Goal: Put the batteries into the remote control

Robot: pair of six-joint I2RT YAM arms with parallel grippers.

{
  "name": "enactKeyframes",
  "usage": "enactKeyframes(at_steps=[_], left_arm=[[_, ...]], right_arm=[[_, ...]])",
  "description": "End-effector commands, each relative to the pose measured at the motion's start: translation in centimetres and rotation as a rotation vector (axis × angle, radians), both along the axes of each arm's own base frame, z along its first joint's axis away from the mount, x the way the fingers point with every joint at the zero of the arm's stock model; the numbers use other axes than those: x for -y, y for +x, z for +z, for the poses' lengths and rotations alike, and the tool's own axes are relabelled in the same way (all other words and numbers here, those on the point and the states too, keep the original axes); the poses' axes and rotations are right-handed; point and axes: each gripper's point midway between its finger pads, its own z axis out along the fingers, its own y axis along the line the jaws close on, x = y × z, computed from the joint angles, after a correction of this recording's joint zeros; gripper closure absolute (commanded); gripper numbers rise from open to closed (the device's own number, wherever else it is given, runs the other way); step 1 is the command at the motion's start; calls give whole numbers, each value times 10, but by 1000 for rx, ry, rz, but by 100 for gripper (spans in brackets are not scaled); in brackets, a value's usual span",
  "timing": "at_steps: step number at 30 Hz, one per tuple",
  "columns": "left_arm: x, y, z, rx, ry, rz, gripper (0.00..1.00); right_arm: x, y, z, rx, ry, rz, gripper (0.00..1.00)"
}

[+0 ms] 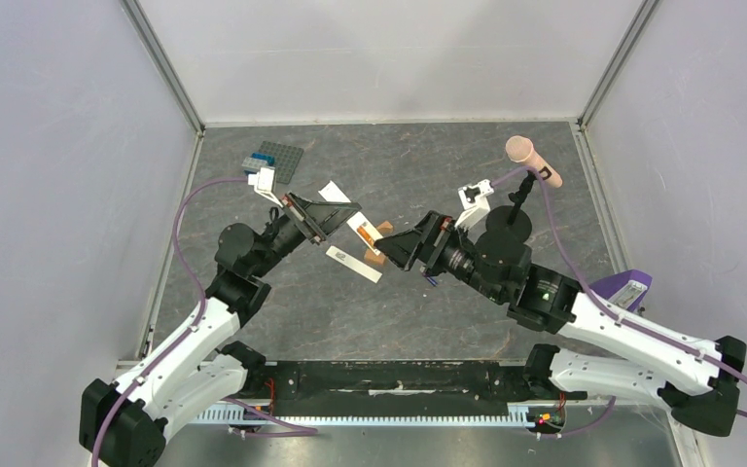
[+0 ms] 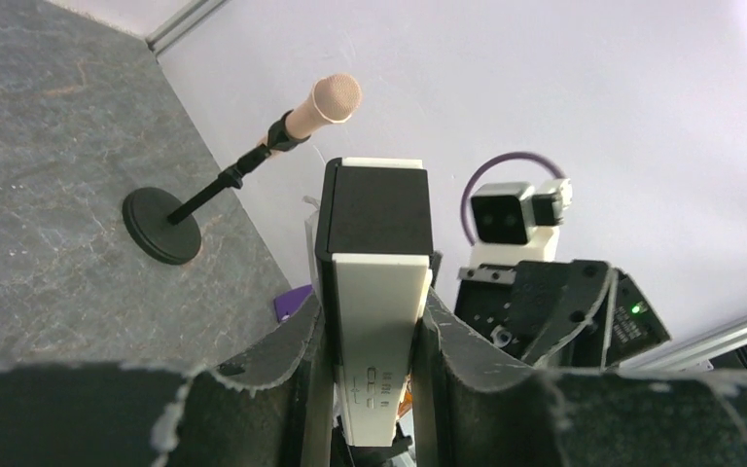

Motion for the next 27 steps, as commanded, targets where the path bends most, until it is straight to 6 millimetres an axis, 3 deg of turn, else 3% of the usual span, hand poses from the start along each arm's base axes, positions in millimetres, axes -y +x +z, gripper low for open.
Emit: enactKeyframes(at_steps=[1, 10, 27], left_arm=[[-9, 3, 30, 108, -61, 62, 98], [-8, 3, 32, 115, -56, 60, 98], [-1, -6, 25, 172, -13, 6, 98]], right_arm=[[-11, 9, 3, -99, 178, -51, 2], [-31, 15, 18, -103, 340, -24, 2], [-48, 26, 12, -172, 389, -41, 2]])
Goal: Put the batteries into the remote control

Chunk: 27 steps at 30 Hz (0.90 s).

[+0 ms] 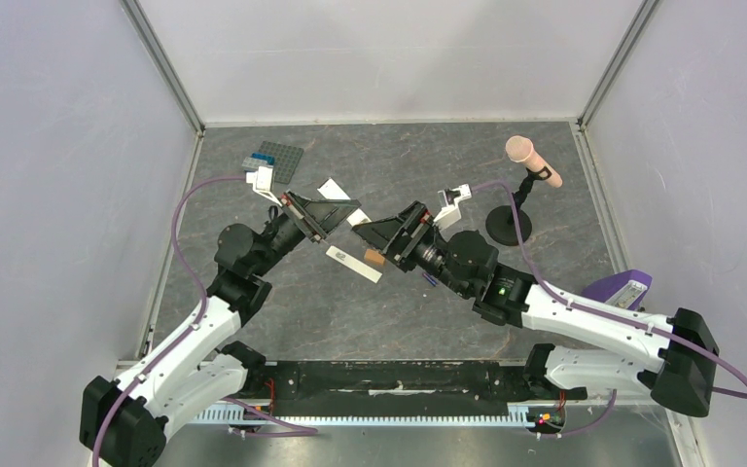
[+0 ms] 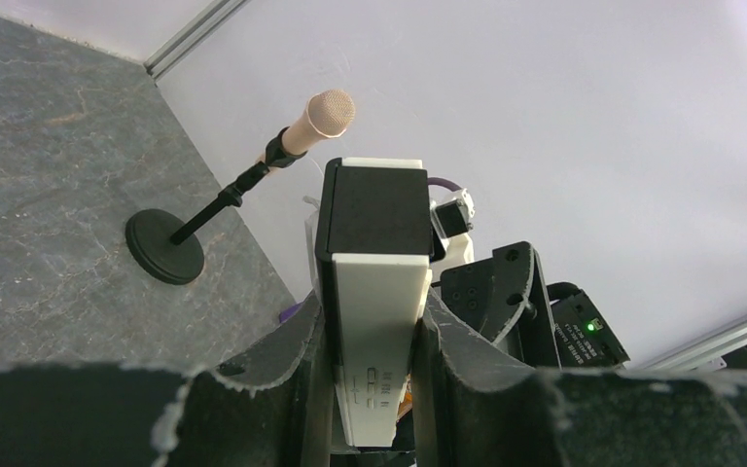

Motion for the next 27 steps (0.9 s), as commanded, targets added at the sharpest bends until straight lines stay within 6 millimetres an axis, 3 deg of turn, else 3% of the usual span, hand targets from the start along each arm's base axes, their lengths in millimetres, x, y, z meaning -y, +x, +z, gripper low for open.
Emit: enactKeyframes(at_steps=[1, 13, 18, 27], left_arm=[[0, -10, 19, 129, -4, -16, 98], [-1, -15, 17, 148, -7, -22, 98], [-2, -17, 18, 154, -9, -24, 98], [-3, -18, 18, 149, -15, -25, 98]], right_arm=[[1, 6, 22, -2, 89, -31, 2], [4, 7, 17, -24, 101, -40, 3], [6, 9, 8, -57, 100, -45, 23], [1, 8, -1, -66, 71, -18, 41]])
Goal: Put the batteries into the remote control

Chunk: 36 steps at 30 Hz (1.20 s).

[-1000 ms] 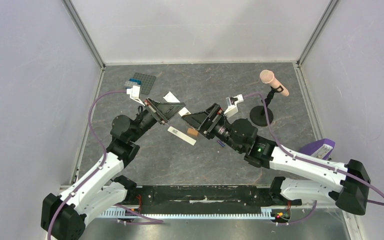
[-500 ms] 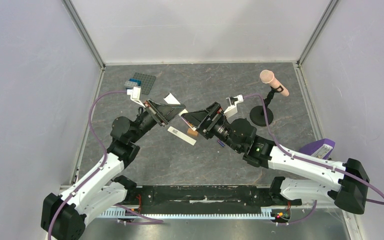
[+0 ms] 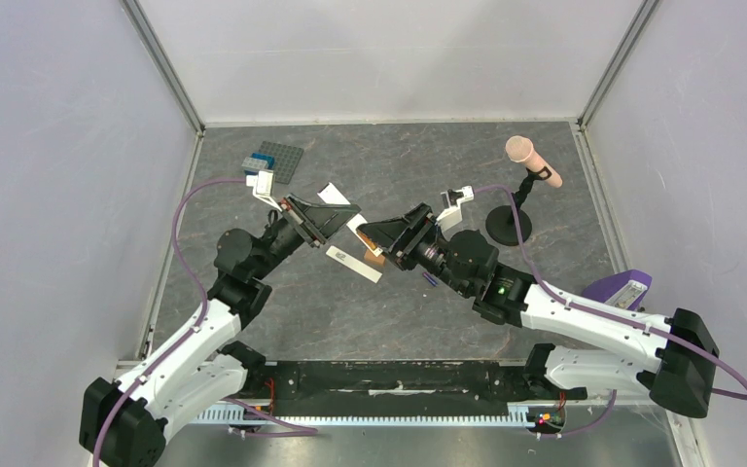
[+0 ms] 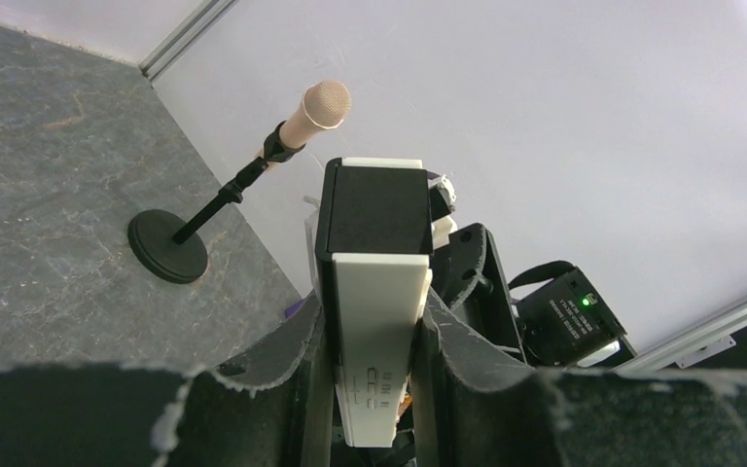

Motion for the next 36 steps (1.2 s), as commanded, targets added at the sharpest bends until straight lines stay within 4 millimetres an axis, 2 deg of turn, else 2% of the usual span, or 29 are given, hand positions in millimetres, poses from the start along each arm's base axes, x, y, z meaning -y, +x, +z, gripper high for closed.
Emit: enactKeyframes(at_steps=[1, 5, 12, 14, 17, 19, 22, 27, 31, 33, 36], left_arm=[[-3, -11, 24, 101, -35, -9, 98], [-4, -10, 28, 78, -59, -8, 98], [-7, -8, 39, -23, -116, -12, 98], [-7, -8, 43, -57, -139, -17, 98], [-7, -8, 44, -74, -137, -20, 98], [-7, -7, 41, -74, -118, -10, 98], [-8, -4, 31, -86, -91, 11, 98], [-9, -1, 19, -107, -78, 29, 98], [-10, 3, 7, -122, -22, 56, 98], [-13, 6, -6, -136, 37, 93, 98], [-20, 7, -31, -155, 139, 137, 98]], right_arm=[[-1, 2, 0, -2, 7, 3, 44], [0, 1, -5, -4, -11, 3, 51], [2, 2, -11, 16, -43, -1, 55], [2, 2, -11, 32, -58, -1, 49], [4, 1, -4, 63, -49, 0, 26], [6, 1, 4, 82, -35, -7, 16], [12, 1, 17, 117, -18, -19, 9], [27, -3, 26, 150, -8, -24, 5], [48, -4, 11, 162, -82, -55, 4], [65, 0, -6, 182, -182, -97, 6], [99, 13, -49, 201, -488, -182, 10]])
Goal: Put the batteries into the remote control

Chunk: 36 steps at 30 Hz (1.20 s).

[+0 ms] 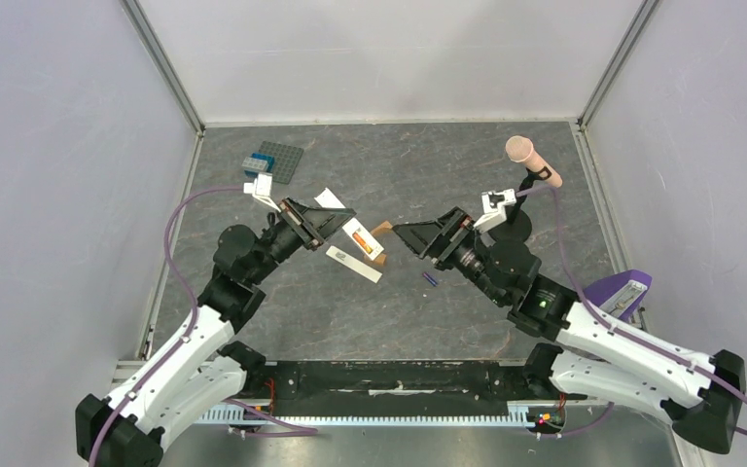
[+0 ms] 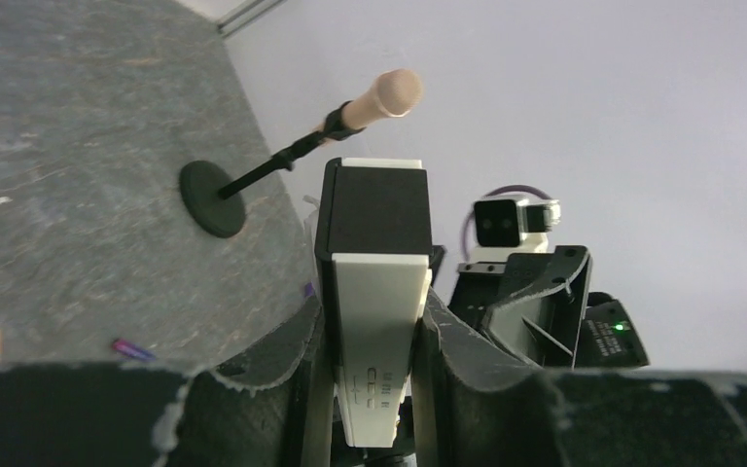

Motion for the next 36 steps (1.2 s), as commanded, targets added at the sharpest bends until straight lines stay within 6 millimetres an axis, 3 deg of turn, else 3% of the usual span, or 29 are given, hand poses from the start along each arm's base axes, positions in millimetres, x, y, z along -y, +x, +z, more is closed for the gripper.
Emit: enactKeyframes(at_steps=[1, 3, 7, 11, 14, 25, 31, 36], left_arm=[[-13, 2, -22, 18, 150, 75, 98], [-15, 0, -36, 5, 189, 78, 98], [-17, -5, -55, -15, 225, 67, 98], [-18, -8, -64, -31, 241, 57, 98], [-19, -10, -67, -35, 240, 58, 98], [-18, -8, -77, -62, 247, 54, 98], [-19, -8, -81, -69, 240, 62, 98], [-19, -9, -82, -73, 240, 59, 98]], right_arm=[[52, 19, -69, 32, -474, -164, 10], [70, 24, -91, 56, -657, -194, 11], [81, 31, -130, 90, -955, -137, 13], [87, 42, -175, -13, -1139, -66, 29], [90, 52, -200, -41, -1226, -22, 34], [72, 60, -245, -81, -1285, 241, 35], [74, 58, -265, -141, -1343, 306, 49], [70, 52, -275, -155, -1339, 363, 51]])
